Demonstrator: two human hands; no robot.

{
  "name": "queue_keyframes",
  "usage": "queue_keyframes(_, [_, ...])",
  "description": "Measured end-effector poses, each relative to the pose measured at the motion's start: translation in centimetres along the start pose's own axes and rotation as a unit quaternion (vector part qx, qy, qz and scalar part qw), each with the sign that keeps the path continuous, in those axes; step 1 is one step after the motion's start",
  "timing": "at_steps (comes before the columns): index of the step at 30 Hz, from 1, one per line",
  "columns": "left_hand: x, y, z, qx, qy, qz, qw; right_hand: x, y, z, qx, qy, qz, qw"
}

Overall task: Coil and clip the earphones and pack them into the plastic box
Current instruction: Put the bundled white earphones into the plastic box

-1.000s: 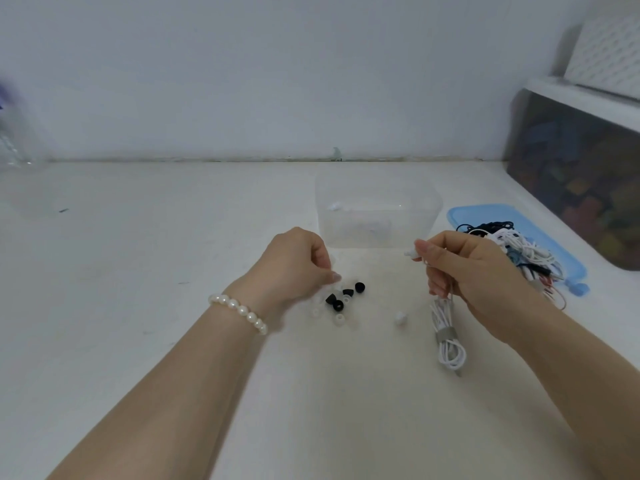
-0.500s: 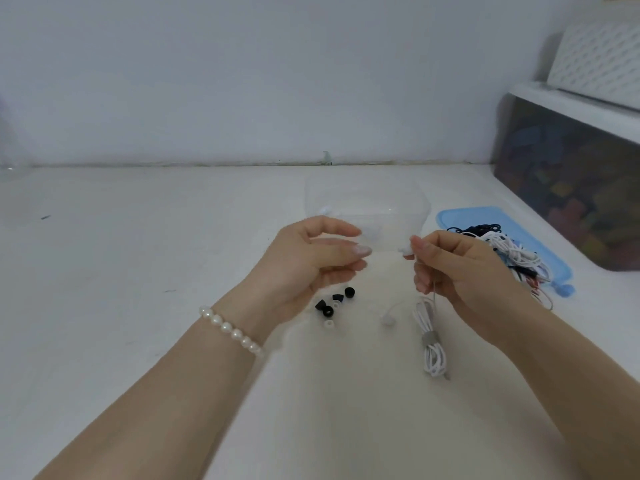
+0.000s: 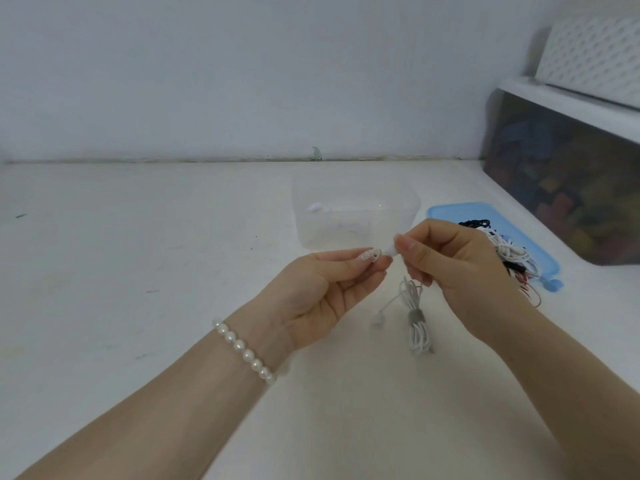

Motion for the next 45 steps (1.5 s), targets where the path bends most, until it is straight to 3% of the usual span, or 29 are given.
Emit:
queue_keyframes(20, [0.31, -0.27, 0.38, -0.011, 0.007, 0.036, 0.999, 0.33, -0.38, -0.03, 0.038, 0.045, -0.139, 0.988])
queue_keyframes(43, [-0.37, -0.65, 0.06, -0.001, -0.031, 0.009, 0.999, 0.31, 0.15, -0.4, 0.074, 0.102, -0.217, 0.968])
queue_keyframes(45, [-0.41, -0.62, 0.03, 0.0, -0.033, 0.007, 0.999, 0.65, 0.25, -0.29, 0.05, 0.102, -0.18, 0.977])
Point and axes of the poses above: each hand's wrist, its own z-axis towards the middle knuckle, its own x-axis out of the back of the hand, y = z × x, the point moved 7 cm from there along z, towards the middle knuckle, and after that the axes turned 7 degrees about z, right-handed, at the moved point
